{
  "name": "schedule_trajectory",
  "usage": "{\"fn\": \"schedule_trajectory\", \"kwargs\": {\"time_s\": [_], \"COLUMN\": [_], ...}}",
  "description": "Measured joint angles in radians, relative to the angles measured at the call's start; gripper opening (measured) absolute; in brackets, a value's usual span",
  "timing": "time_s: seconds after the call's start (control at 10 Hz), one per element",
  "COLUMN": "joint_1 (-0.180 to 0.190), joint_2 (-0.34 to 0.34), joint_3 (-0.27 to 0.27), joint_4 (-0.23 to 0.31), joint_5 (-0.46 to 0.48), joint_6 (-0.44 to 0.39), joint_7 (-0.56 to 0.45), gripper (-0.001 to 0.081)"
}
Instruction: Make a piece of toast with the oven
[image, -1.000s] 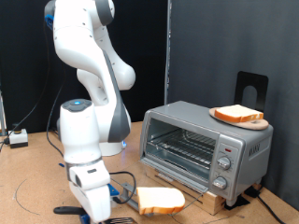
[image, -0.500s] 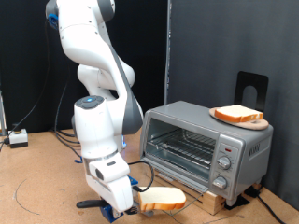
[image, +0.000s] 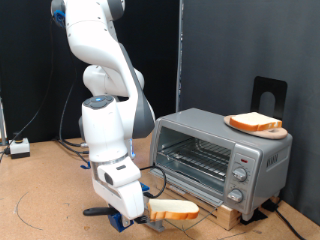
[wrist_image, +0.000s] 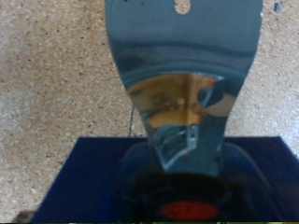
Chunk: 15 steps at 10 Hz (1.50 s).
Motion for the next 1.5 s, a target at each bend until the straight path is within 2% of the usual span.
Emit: {"fn": "schedule_trajectory", "kwargs": {"time_s": [0.9,1.5], "joint_1": [0.000,-0.002], "joint_2": [-0.060,-0.107], "joint_3": [0.017,0.114], "joint_4": [-0.115,-0.182], "joint_5": [-0.008,0.047], "joint_6": [0.016,0.017], "joint_7": [-0.020,-0.007], "gripper": [0.0396,0.0396]}}
